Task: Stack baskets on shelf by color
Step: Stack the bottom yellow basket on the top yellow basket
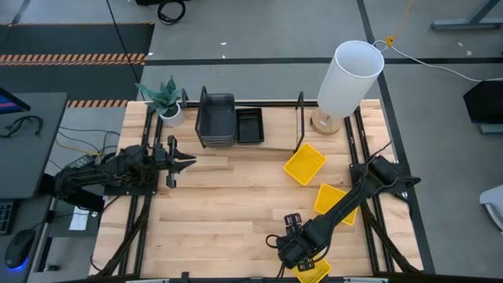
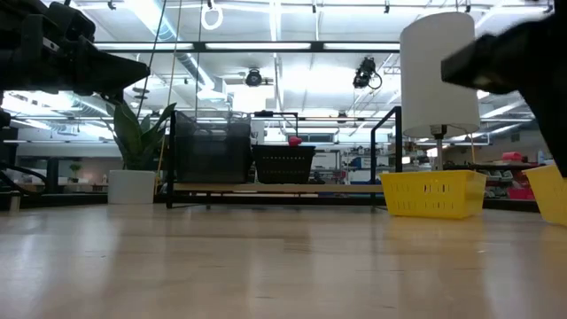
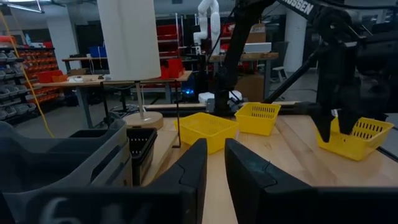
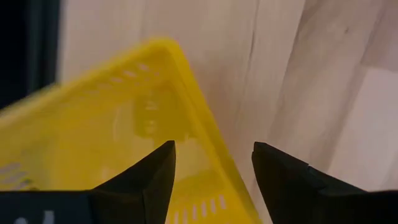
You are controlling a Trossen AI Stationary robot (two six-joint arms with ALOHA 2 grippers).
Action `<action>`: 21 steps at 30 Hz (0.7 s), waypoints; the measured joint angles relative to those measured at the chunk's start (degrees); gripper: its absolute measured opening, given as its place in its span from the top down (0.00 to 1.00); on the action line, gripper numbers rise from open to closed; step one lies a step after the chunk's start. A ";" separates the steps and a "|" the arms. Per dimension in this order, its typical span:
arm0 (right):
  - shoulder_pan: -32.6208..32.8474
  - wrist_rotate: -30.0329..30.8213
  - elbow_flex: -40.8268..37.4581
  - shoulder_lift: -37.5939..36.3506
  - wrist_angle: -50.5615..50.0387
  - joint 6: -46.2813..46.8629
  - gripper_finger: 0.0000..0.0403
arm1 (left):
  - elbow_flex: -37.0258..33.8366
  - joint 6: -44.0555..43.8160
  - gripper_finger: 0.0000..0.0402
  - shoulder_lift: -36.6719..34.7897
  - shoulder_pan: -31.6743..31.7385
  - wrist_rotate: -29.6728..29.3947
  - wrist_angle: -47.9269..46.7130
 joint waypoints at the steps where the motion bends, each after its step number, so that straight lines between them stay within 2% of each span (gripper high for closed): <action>1: -0.02 0.02 0.00 0.46 -0.38 -0.03 0.48 | 0.00 0.00 0.85 0.01 0.00 0.02 -0.06; 8: -0.14 0.40 0.00 1.30 -2.32 -0.15 0.63 | 0.00 0.00 0.85 0.00 0.00 0.00 0.05; 16: -1.44 -2.62 0.00 0.77 -4.17 -0.26 0.96 | 0.00 0.00 0.83 0.00 0.00 0.00 0.19; 21: -2.77 -1.32 0.04 -0.80 -8.46 1.22 0.97 | 0.00 0.00 0.84 0.02 0.00 0.00 0.16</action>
